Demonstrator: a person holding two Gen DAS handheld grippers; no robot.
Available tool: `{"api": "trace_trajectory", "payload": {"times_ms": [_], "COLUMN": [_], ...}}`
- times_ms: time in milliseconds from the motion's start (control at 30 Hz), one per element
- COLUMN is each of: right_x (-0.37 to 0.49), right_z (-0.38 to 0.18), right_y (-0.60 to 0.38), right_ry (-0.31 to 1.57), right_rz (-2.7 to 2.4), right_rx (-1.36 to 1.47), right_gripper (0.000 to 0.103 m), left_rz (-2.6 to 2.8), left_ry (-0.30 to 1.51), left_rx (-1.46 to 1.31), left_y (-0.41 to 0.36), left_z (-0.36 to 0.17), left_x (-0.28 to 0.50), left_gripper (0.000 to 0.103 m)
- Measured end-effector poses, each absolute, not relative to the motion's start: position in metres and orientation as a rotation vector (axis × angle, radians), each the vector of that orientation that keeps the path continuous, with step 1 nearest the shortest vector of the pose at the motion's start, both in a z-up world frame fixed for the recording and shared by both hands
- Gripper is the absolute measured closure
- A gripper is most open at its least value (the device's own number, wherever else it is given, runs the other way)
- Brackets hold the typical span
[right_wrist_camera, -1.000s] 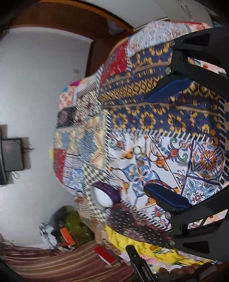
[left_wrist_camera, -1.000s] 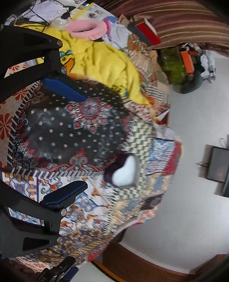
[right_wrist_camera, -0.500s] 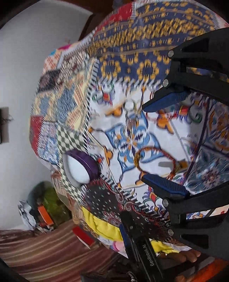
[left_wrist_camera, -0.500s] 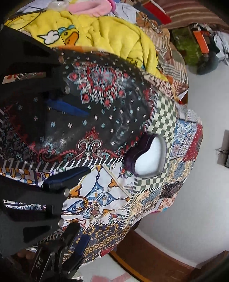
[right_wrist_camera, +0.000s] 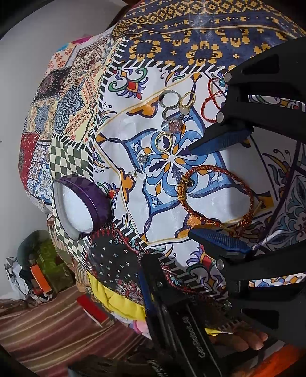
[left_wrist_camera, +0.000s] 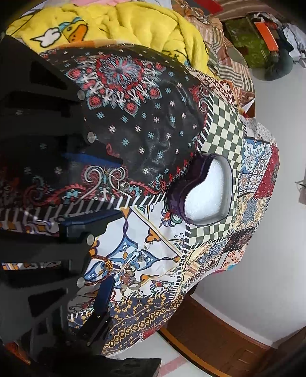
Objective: Organize jewelry
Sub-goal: 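Move the right tool down to the orange beaded bracelet, then close the right gripper on the orange beaded bracelet and lift it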
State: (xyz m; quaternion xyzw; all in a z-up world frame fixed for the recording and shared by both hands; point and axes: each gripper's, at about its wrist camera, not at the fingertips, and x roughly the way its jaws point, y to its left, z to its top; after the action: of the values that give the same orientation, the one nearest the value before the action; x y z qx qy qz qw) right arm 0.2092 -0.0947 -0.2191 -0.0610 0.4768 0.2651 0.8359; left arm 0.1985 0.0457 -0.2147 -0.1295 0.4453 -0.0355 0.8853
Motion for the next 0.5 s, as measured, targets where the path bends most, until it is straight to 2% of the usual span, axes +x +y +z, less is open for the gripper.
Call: {"api": "trace_trajectory", "payload": {"times_ms": [167,333,400,500], "right_x": [0.211,0.214,0.215,0.217], "right_z": [-0.220,-0.219,-0.218,-0.218], "right_y": [-0.094,-0.094,-0.096,-0.099], "right_ry": [0.995,0.981,0.975,0.976], "right_rz": [0.548,0.523,0.514,0.513], "right_rx": [-0.136,-0.130,-0.126,-0.107], "right_gripper": [0.048,0.064,0.077,0.081], "left_rz": [-0.069,-0.052,-0.051,-0.052], "left_ry": [0.924,0.929,0.931,0.930], "left_rx": [-0.230,-0.220,-0.220,-0.214], "left_y": [0.039,0.039,0.039,0.039], "left_z": [-0.220,-0.222,-0.222,-0.223], "left_x": [0.205,0.211,0.214,0.216], "left_gripper": [0.073,0.081,0.083,0.093]}}
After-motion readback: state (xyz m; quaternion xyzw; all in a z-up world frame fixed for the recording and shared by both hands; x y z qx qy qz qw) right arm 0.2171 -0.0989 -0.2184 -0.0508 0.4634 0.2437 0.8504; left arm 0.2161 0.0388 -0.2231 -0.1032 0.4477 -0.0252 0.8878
